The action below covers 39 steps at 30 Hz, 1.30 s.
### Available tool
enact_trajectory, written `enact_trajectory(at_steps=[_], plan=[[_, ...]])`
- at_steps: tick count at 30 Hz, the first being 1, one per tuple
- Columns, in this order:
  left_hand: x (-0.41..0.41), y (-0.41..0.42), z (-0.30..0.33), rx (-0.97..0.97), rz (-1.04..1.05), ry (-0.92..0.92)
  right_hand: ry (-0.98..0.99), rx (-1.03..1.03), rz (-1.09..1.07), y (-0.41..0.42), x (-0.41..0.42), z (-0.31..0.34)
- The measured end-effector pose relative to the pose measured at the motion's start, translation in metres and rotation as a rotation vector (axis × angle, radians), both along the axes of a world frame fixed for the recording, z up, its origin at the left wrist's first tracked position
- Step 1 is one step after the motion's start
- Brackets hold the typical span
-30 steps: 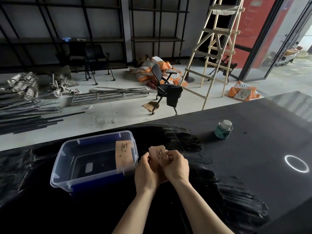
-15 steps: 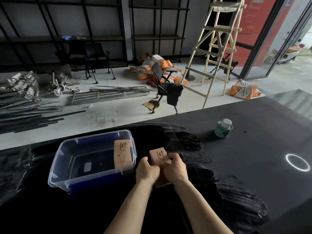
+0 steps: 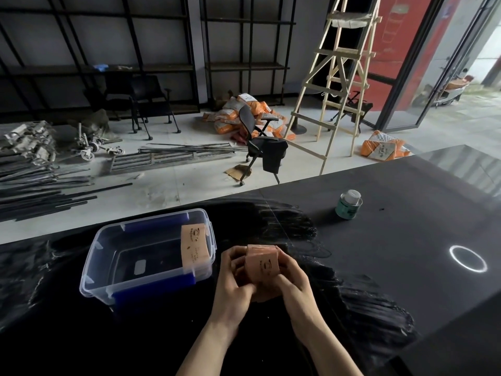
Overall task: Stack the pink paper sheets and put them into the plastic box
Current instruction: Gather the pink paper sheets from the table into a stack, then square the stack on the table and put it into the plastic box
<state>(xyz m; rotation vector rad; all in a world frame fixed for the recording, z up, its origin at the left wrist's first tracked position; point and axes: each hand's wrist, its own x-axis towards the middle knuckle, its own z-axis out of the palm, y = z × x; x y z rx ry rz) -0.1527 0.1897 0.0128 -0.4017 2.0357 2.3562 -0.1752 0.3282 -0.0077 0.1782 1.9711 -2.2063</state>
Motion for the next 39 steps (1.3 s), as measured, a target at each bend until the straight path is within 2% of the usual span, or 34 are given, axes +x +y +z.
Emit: enact_trajectory(at_steps=[6, 12, 18, 21, 26, 31, 39], plan=[[0.016, 0.006, -0.002, 0.104, 0.007, -0.057, -0.087, -0.250, -0.012, -0.014, 0.019, -0.001], [0.015, 0.018, -0.010, 0.270, -0.009, -0.042, -0.036, -0.225, -0.029, -0.021, 0.018, -0.002], [-0.002, 0.039, -0.006, 0.206, 0.340, -0.165, -0.074, -0.178, -0.108, -0.035, 0.010, -0.009], [-0.007, 0.038, -0.009, 0.169, 0.421, -0.104, -0.102, -0.194, -0.203, -0.037, 0.006, -0.010], [-0.006, 0.040, -0.025, 0.143, 0.417, -0.026, -0.167, -0.163, -0.176, -0.036, 0.013, -0.015], [-0.012, 0.032, -0.040, 0.279, 0.310, -0.093, -0.145, -0.081, -0.151, -0.038, 0.010, -0.017], [0.003, 0.024, -0.028, 0.002, 0.113, -0.078, -0.167, -0.072, -0.320, -0.050, -0.006, -0.006]])
